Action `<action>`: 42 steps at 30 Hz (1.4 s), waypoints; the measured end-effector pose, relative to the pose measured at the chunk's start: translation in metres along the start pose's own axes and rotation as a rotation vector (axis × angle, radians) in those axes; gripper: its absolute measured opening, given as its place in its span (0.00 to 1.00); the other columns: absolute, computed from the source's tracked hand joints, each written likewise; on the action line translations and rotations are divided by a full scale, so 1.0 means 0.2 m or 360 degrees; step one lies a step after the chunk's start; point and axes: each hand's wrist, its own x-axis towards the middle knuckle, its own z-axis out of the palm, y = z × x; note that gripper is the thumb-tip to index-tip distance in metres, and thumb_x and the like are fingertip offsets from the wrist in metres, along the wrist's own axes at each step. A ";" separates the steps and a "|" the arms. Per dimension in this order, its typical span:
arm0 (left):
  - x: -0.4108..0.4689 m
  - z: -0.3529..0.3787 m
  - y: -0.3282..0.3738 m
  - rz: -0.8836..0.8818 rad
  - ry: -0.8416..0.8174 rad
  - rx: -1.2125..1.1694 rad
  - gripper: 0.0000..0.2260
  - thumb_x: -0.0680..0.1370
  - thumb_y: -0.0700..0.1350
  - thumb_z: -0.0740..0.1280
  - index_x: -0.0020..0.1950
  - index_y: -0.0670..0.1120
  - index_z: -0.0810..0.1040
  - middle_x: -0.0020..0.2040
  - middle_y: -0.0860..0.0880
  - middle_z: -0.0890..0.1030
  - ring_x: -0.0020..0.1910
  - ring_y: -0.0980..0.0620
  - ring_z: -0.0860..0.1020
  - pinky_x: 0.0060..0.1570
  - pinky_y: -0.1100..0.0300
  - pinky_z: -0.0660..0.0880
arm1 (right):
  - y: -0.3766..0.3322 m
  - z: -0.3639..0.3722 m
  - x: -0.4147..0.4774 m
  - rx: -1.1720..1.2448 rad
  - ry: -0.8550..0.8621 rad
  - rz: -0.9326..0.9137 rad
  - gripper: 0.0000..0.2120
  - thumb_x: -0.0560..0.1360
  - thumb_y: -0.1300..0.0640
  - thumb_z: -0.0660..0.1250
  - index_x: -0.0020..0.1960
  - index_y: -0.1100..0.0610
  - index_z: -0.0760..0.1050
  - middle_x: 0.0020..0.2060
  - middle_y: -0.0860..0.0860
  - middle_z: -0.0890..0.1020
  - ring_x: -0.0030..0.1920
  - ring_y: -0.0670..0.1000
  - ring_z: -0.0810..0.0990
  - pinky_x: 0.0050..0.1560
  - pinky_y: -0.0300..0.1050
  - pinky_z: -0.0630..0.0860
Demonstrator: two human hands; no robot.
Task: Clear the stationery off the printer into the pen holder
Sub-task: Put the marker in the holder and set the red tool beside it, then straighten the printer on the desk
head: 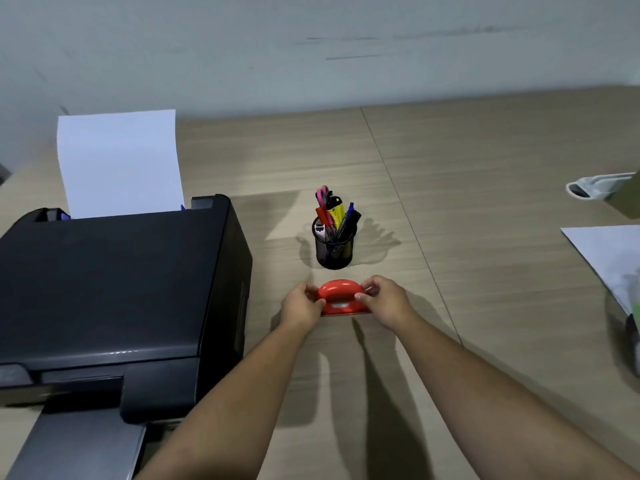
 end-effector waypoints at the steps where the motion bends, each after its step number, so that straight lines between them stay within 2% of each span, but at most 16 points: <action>1: -0.02 -0.01 0.03 0.0010 0.0001 0.0028 0.11 0.73 0.40 0.69 0.55 0.45 0.76 0.53 0.46 0.82 0.54 0.46 0.79 0.60 0.53 0.75 | -0.02 -0.01 0.00 0.0023 0.0036 0.0003 0.10 0.73 0.58 0.70 0.52 0.60 0.78 0.43 0.54 0.79 0.45 0.51 0.77 0.46 0.38 0.69; 3: -0.08 -0.04 0.09 0.0078 0.0015 0.0128 0.13 0.74 0.41 0.67 0.59 0.47 0.74 0.56 0.48 0.78 0.56 0.46 0.78 0.60 0.52 0.75 | -0.09 -0.06 -0.02 0.0028 0.0134 -0.0060 0.09 0.74 0.58 0.68 0.52 0.60 0.78 0.46 0.54 0.81 0.46 0.51 0.77 0.48 0.40 0.70; 7: -0.22 -0.20 0.34 0.0537 0.0077 0.0328 0.13 0.74 0.41 0.65 0.58 0.47 0.74 0.58 0.47 0.77 0.57 0.47 0.76 0.60 0.51 0.74 | -0.37 -0.17 -0.09 0.0167 0.0329 -0.0306 0.05 0.76 0.57 0.65 0.46 0.57 0.78 0.42 0.50 0.81 0.43 0.48 0.77 0.45 0.39 0.68; 10: -0.35 -0.45 0.52 0.0834 0.0215 0.0370 0.12 0.74 0.42 0.64 0.57 0.46 0.75 0.57 0.47 0.77 0.56 0.48 0.76 0.58 0.52 0.74 | -0.65 -0.21 -0.15 0.0383 0.0390 -0.0492 0.06 0.75 0.56 0.65 0.44 0.57 0.78 0.40 0.50 0.81 0.41 0.49 0.78 0.37 0.36 0.71; 12: -0.43 -0.65 0.56 0.0891 0.0356 0.0372 0.12 0.74 0.41 0.64 0.57 0.46 0.75 0.56 0.49 0.77 0.55 0.49 0.76 0.56 0.52 0.75 | -0.77 -0.18 -0.20 0.0537 0.0381 -0.0582 0.07 0.75 0.54 0.65 0.41 0.55 0.78 0.38 0.52 0.82 0.40 0.50 0.78 0.38 0.39 0.75; 15: -0.52 -1.04 0.41 0.0854 0.0647 0.0370 0.10 0.74 0.40 0.63 0.55 0.45 0.76 0.55 0.49 0.78 0.53 0.49 0.76 0.52 0.52 0.76 | -0.93 -0.03 -0.36 0.0671 0.0266 -0.0656 0.09 0.75 0.53 0.65 0.36 0.52 0.75 0.38 0.52 0.82 0.40 0.50 0.78 0.45 0.48 0.76; 20: -0.49 -1.50 -0.06 0.0522 0.0881 0.0383 0.09 0.74 0.42 0.64 0.53 0.47 0.76 0.53 0.49 0.77 0.53 0.48 0.76 0.47 0.54 0.74 | -0.98 0.27 -0.58 0.0646 0.0194 -0.0690 0.04 0.76 0.55 0.65 0.44 0.51 0.77 0.39 0.46 0.80 0.41 0.47 0.77 0.40 0.37 0.72; 21: -0.47 -1.57 -0.16 0.0468 0.0887 0.0417 0.09 0.74 0.42 0.64 0.54 0.47 0.75 0.54 0.48 0.76 0.54 0.47 0.76 0.46 0.55 0.73 | -0.98 0.34 -0.61 0.0619 0.0196 -0.0656 0.03 0.76 0.56 0.65 0.47 0.52 0.77 0.41 0.46 0.80 0.44 0.47 0.78 0.43 0.36 0.73; 23: -0.45 -1.70 -0.36 0.0392 0.0890 0.0453 0.11 0.73 0.42 0.65 0.56 0.47 0.75 0.56 0.46 0.76 0.57 0.45 0.74 0.48 0.54 0.71 | -0.96 0.47 -0.66 0.0615 0.0172 -0.0545 0.10 0.76 0.56 0.66 0.56 0.54 0.76 0.49 0.48 0.81 0.51 0.48 0.78 0.55 0.40 0.75; 26: -0.44 -1.89 -0.62 0.0316 0.0927 0.0515 0.17 0.73 0.43 0.66 0.62 0.45 0.74 0.61 0.43 0.74 0.63 0.42 0.71 0.60 0.50 0.70 | -0.92 0.67 -0.78 0.0630 0.0172 -0.0337 0.21 0.76 0.53 0.66 0.67 0.56 0.70 0.64 0.51 0.76 0.64 0.50 0.74 0.67 0.48 0.70; 28: -0.43 -1.98 -0.76 0.0261 0.0970 0.0534 0.21 0.73 0.45 0.67 0.65 0.44 0.72 0.64 0.42 0.73 0.65 0.41 0.70 0.64 0.48 0.68 | -0.89 0.76 -0.85 0.0606 0.0250 -0.0258 0.24 0.76 0.52 0.65 0.71 0.55 0.67 0.67 0.51 0.74 0.66 0.50 0.72 0.66 0.47 0.69; 31: -0.40 -2.05 -0.90 0.0235 0.0912 0.0451 0.27 0.73 0.51 0.68 0.69 0.42 0.68 0.66 0.40 0.72 0.67 0.40 0.69 0.66 0.47 0.67 | -0.89 0.84 -0.94 0.0523 0.0372 -0.0231 0.22 0.77 0.51 0.64 0.69 0.54 0.68 0.60 0.50 0.78 0.56 0.49 0.76 0.54 0.43 0.71; 33: -0.39 -2.08 -0.97 0.0195 0.0759 0.0149 0.30 0.74 0.53 0.68 0.72 0.42 0.64 0.68 0.40 0.70 0.68 0.41 0.68 0.68 0.48 0.67 | -0.90 0.89 -0.99 0.0449 0.0450 -0.0196 0.19 0.77 0.52 0.63 0.67 0.54 0.70 0.56 0.49 0.78 0.52 0.49 0.75 0.52 0.42 0.69; 35: -0.39 -2.07 -0.99 0.0199 0.0669 -0.0076 0.31 0.74 0.52 0.68 0.73 0.43 0.62 0.68 0.41 0.68 0.68 0.43 0.69 0.67 0.50 0.67 | -0.90 0.91 -1.01 0.0374 0.0525 -0.0154 0.19 0.77 0.50 0.62 0.67 0.55 0.71 0.57 0.51 0.79 0.55 0.51 0.76 0.53 0.43 0.69; 38: -0.39 -2.06 -1.00 0.0237 0.0687 -0.0213 0.31 0.74 0.50 0.70 0.73 0.43 0.62 0.66 0.40 0.69 0.65 0.42 0.70 0.67 0.52 0.67 | -0.87 0.94 -1.03 0.0202 0.0610 -0.0103 0.24 0.76 0.43 0.60 0.68 0.54 0.69 0.63 0.53 0.78 0.63 0.57 0.75 0.61 0.49 0.72; 42: -0.38 -2.05 -1.02 0.0229 0.0654 -0.0280 0.32 0.75 0.50 0.69 0.75 0.44 0.59 0.67 0.40 0.66 0.65 0.43 0.70 0.68 0.54 0.65 | -0.89 0.97 -1.03 0.0097 0.0736 -0.0150 0.22 0.77 0.43 0.60 0.66 0.54 0.71 0.60 0.55 0.80 0.61 0.59 0.76 0.59 0.51 0.72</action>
